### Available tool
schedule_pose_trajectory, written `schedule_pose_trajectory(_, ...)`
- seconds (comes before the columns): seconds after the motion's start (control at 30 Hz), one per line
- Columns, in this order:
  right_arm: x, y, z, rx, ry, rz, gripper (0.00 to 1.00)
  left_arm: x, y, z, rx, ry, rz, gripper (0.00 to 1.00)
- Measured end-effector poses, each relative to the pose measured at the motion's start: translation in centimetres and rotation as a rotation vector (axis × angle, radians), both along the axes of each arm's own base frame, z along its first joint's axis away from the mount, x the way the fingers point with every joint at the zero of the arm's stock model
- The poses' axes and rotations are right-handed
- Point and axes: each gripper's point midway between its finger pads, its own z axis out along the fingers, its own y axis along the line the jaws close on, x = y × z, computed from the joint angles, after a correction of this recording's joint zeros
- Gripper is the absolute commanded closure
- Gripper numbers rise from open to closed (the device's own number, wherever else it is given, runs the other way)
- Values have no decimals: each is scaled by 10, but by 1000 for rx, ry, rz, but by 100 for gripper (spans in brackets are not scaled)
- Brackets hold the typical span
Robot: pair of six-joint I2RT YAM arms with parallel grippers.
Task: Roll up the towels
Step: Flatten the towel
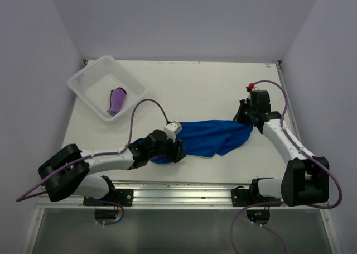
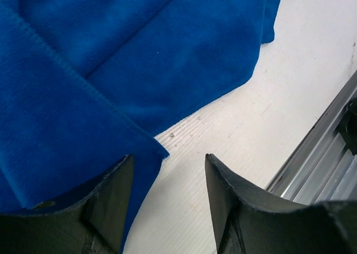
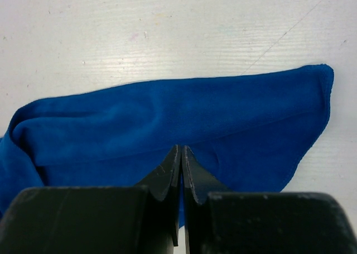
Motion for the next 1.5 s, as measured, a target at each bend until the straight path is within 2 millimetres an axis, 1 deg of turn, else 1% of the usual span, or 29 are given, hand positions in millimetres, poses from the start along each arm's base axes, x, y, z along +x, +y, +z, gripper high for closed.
schedule_pose_trajectory(0.1,0,0,0,0,-1,0,95,-1,-7,-4,19,8,-14,43)
schedule_pose_trajectory(0.4,1,0,1,1,-6,0,95,3,-11,-13,77,15,-2,46)
schedule_pose_trajectory(0.43,1,0,0,0,-5,0,95,4,-11,-15,84,18,-2,48)
schedule_pose_trajectory(0.47,1,0,0,1,-5,0,95,4,-11,-18,92,21,0,52)
schedule_pose_trajectory(0.63,1,0,1,0,-6,0,95,4,-9,-34,150,44,5,57)
schedule_pose_trajectory(0.67,1,0,0,0,-5,0,95,5,-8,-36,159,47,7,60)
schedule_pose_trajectory(0.77,1,0,0,0,-6,1,95,7,-9,-37,179,41,17,62)
schedule_pose_trajectory(1.1,1,0,-2,-1,-10,2,95,7,-8,-39,237,28,33,62)
schedule_pose_trajectory(1.13,1,0,-2,-1,-10,2,95,7,-9,-39,248,24,33,63)
schedule_pose_trajectory(1.17,1,0,-2,-1,-10,2,95,6,-9,-39,261,20,32,65)
schedule_pose_trajectory(1.4,3,0,-2,0,-18,3,92,5,-19,-42,360,-18,33,67)
schedule_pose_trajectory(1.5,2,0,-4,0,-13,2,89,2,-19,-42,384,-34,35,68)
